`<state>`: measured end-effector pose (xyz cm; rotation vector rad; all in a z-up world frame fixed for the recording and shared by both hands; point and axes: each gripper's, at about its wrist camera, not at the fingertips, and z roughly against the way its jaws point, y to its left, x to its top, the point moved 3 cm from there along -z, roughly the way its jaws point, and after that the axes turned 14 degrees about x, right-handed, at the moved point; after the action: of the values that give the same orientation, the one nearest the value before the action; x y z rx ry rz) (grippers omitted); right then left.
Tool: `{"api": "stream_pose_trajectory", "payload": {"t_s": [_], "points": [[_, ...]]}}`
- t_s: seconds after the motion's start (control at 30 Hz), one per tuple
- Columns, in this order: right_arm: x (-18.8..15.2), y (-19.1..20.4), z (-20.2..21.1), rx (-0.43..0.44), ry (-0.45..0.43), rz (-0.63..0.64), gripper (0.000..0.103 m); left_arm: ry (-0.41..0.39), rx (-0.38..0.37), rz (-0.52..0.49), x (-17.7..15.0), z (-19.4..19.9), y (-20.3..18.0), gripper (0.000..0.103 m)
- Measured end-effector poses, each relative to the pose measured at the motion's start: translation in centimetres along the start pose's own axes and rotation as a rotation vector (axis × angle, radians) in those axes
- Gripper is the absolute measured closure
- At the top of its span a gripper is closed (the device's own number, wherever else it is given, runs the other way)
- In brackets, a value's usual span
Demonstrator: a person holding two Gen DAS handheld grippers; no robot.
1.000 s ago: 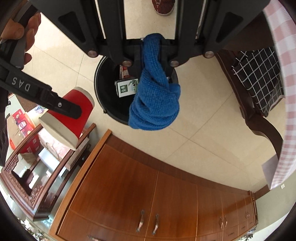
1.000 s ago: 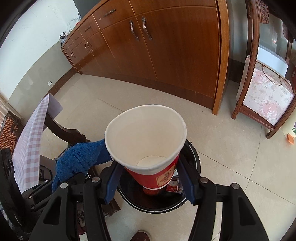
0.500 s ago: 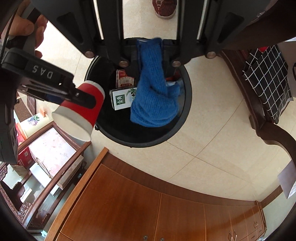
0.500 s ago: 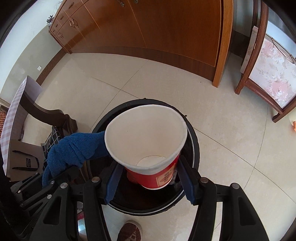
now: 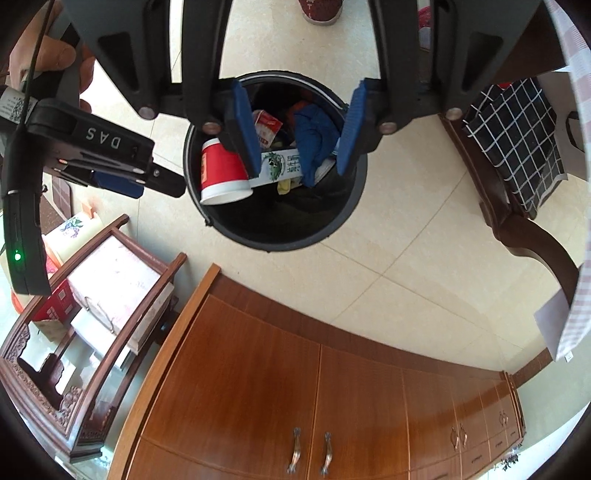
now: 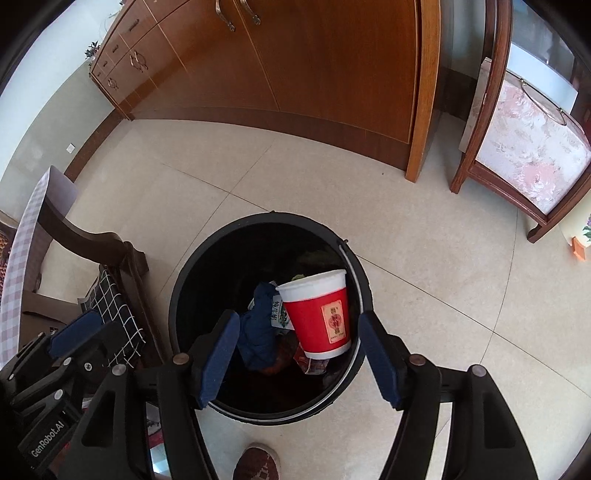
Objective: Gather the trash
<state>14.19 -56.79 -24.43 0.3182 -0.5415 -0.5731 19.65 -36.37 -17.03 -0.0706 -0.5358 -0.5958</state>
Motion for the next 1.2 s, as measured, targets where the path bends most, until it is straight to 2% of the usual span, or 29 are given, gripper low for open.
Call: {"api": "stream_pose_trajectory", "payload": {"t_s": [0.13, 0.33, 0.43, 0.63, 0.9, 0.97, 1.07, 1.2], "points": [[0.1, 2.1, 2.9, 0.002, -0.030, 0.050, 0.034, -0.067, 0.004, 0.023, 0.2, 4.0, 1.6, 0.058], [-0.8, 8.0, 7.8, 0.043, -0.081, 0.152, 0.034, -0.135, 0.039, 0.106, -0.8, 10.4, 5.8, 0.058], [-2.2, 11.6, 10.1, 0.086, -0.098, 0.207, 0.034, -0.178, 0.097, 0.150, -2.3, 13.8, 8.2, 0.050], [-6.8, 19.0, 14.4, 0.195, -0.125, 0.331, 0.029, -0.252, 0.201, 0.251, -6.5, 20.5, 12.9, 0.041], [-14.4, 27.3, 19.1, 0.312, -0.139, 0.479, 0.023, -0.314, 0.357, 0.384, -12.6, 26.7, 16.6, 0.026], [-16.4, 28.5, 20.4, 0.325, -0.153, 0.505, 0.021, -0.316, 0.367, 0.408, -14.0, 27.9, 17.3, 0.025], [-18.7, 29.4, 22.4, 0.332, -0.184, 0.512, 0.018, -0.317, 0.384, 0.444, -15.7, 29.4, 17.7, 0.015], [-20.0, 29.1, 24.5, 0.305, -0.227, 0.467, 0.016, -0.350, 0.385, 0.470, -16.9, 31.0, 17.4, 0.008]]}}
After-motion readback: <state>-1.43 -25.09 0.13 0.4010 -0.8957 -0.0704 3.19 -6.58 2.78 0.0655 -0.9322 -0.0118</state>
